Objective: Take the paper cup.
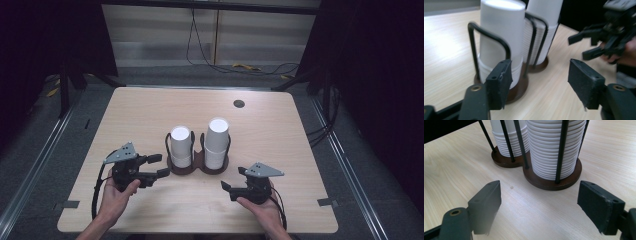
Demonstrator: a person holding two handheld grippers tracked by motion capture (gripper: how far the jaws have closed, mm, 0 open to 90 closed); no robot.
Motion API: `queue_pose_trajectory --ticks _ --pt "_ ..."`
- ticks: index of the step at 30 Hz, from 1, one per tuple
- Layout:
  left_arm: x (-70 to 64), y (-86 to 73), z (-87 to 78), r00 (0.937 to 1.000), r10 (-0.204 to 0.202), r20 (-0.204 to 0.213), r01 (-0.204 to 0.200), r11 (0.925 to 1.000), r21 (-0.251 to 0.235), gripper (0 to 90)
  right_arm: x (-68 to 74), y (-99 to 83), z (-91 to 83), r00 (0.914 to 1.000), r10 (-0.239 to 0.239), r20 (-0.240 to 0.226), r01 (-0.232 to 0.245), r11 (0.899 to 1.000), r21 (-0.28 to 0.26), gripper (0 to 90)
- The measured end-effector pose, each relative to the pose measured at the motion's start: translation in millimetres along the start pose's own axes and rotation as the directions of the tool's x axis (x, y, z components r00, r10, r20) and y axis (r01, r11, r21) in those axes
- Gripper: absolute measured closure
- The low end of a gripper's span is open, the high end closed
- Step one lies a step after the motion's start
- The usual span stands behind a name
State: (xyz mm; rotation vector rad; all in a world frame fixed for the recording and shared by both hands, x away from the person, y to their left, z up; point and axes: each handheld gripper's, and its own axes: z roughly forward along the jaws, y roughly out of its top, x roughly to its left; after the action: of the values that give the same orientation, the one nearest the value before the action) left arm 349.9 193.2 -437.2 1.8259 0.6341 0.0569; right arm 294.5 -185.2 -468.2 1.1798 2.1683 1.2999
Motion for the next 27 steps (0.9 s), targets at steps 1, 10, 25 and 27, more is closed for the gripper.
queue_pose_trajectory --ticks 1,10,25,27 --pt "0.6 1.5 -0.7 1.0 0.002 0.006 -0.002 1.0 0.003 36.2 0.3 0.3 -1.3 1.0 0.0 0.004 0.0 1.0 -0.005 19.0" --pt "3.9 23.4 -10.1 0.9977 0.001 0.067 0.0 0.9998 -0.022 39.9 -5.5 1.0 -8.6 0.9997 0.021 0.01 -0.02 1.0 -0.023 18.5" --pt "10.3 57.5 1.7 0.9982 0.056 -0.021 -0.056 0.998 0.031 23.5 -7.3 -1.5 -12.5 0.9999 0.009 -0.014 -0.009 1.0 -0.003 17.0" --pt "11.8 61.5 3.2 0.9977 0.058 -0.035 -0.057 0.9981 0.022 23.4 -6.4 -1.6 -11.6 0.9998 0.004 -0.017 -0.004 1.0 -0.002 17.0"
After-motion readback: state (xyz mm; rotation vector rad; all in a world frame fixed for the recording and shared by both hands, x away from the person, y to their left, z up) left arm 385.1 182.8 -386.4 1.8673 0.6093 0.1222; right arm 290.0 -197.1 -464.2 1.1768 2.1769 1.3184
